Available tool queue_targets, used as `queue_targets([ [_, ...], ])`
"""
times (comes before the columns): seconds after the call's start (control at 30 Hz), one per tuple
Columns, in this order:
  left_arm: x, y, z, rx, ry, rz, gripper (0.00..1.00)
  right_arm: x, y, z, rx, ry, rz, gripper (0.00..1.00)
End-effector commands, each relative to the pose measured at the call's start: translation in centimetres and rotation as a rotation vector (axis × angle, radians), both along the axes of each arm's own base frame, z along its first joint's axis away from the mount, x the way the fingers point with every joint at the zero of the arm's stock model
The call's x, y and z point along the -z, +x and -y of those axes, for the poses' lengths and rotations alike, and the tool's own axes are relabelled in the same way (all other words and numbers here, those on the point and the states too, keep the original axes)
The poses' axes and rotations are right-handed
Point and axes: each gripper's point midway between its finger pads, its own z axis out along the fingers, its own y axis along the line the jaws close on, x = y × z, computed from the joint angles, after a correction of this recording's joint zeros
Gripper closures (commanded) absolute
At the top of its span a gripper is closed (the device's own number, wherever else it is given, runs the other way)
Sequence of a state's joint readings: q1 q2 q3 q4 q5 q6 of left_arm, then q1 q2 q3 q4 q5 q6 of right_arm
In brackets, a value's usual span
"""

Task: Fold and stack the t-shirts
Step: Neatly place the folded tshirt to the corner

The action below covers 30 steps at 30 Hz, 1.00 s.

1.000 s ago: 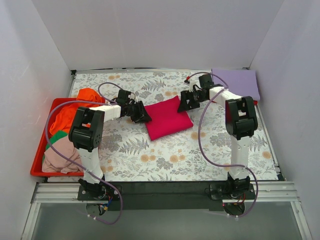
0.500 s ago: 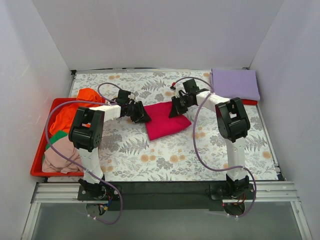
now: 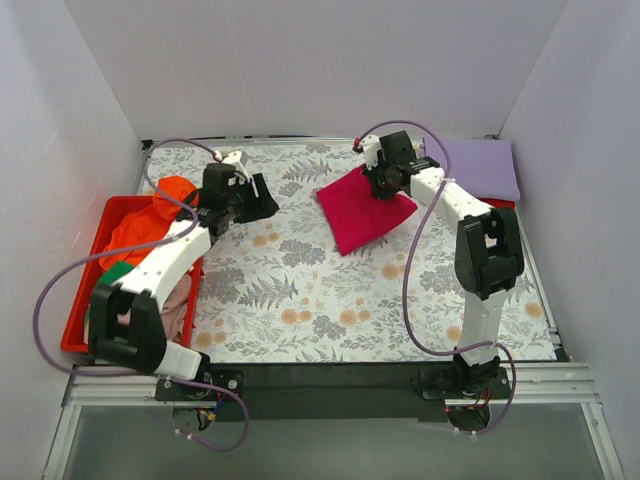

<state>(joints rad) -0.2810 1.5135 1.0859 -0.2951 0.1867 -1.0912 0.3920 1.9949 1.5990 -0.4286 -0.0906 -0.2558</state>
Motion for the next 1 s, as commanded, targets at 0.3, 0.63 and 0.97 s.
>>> queue_targets([
  [0.3,-1.5,-8.6,-5.3,-0.008,0.147,0.215,0.42,-17.3,6.8,10.4,0.183,-0.357,0.548,0.99],
  [0.63,0.4,-8.8,-4.7,0.038,0.147,0.181,0.43,-21.2,8.7,14.6,0.191,-0.398,0.625,0.99],
  [0.97,0.8,-8.8,-4.5,0.052,0.146,0.174,0.43,-19.7,9.3,18.5,0.188,-0.371,0.576,0.99],
])
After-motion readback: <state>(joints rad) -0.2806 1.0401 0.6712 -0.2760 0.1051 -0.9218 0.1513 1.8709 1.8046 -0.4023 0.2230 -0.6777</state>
